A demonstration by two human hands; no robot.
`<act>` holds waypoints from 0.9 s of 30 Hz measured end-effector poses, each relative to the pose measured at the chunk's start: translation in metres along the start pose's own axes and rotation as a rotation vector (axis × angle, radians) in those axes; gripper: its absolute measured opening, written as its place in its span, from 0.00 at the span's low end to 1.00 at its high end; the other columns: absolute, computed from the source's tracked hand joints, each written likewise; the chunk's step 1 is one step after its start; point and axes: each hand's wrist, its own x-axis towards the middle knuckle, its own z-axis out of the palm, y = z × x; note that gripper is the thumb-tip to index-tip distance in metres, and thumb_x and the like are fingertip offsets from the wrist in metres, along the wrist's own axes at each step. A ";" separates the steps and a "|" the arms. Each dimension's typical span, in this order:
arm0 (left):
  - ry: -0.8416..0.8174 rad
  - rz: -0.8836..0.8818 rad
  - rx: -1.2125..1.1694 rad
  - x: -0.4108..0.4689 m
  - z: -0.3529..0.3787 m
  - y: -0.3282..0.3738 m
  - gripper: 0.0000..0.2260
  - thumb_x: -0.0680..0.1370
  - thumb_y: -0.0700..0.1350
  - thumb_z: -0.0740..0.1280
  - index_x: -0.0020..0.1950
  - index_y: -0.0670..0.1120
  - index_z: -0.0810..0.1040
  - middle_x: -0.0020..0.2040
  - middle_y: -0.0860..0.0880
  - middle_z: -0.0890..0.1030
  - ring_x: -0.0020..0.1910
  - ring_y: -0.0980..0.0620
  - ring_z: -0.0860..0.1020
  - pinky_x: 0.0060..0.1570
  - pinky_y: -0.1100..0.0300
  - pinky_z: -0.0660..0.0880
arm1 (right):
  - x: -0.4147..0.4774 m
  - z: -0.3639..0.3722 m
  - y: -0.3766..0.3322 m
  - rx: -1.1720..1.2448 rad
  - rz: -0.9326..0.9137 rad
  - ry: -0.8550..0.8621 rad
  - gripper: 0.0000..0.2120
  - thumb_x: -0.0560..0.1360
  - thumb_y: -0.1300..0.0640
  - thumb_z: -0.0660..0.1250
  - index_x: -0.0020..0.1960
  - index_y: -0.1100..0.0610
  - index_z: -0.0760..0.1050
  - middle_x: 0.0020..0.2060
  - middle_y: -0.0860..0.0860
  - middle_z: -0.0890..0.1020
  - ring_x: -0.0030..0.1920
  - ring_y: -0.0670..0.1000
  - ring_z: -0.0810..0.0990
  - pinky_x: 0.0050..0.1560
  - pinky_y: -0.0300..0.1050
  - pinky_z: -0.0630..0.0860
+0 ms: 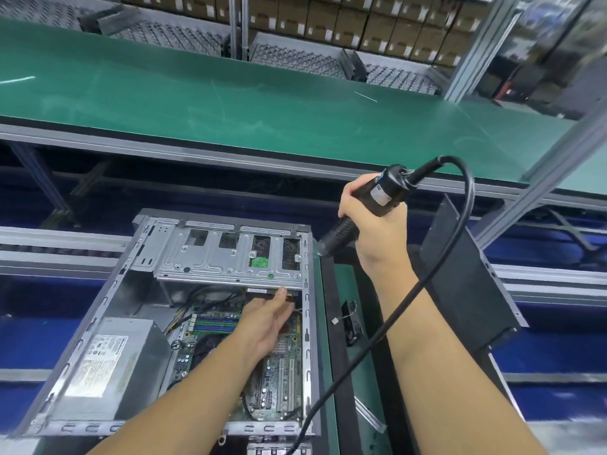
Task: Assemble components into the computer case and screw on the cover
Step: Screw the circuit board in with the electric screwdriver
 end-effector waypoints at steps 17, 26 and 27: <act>-0.290 0.710 1.448 -0.038 0.082 -0.041 0.17 0.80 0.52 0.60 0.34 0.45 0.71 0.29 0.51 0.74 0.33 0.51 0.72 0.36 0.56 0.68 | -0.080 -0.117 0.005 0.196 0.011 0.058 0.14 0.68 0.68 0.69 0.44 0.50 0.79 0.39 0.54 0.78 0.38 0.57 0.72 0.44 0.51 0.71; -0.764 0.248 2.079 -0.009 0.104 -0.156 0.07 0.76 0.42 0.66 0.51 0.47 0.82 0.48 0.51 0.84 0.48 0.52 0.81 0.46 0.67 0.71 | -0.130 -0.198 0.036 0.168 0.095 0.110 0.12 0.71 0.68 0.69 0.44 0.51 0.79 0.38 0.55 0.79 0.35 0.56 0.74 0.45 0.53 0.72; -0.802 0.212 2.129 -0.006 0.105 -0.169 0.08 0.76 0.41 0.66 0.53 0.47 0.82 0.50 0.50 0.84 0.50 0.51 0.80 0.46 0.68 0.70 | -0.137 -0.205 0.041 0.166 0.113 0.115 0.12 0.72 0.70 0.68 0.45 0.53 0.78 0.38 0.55 0.79 0.35 0.56 0.74 0.44 0.51 0.72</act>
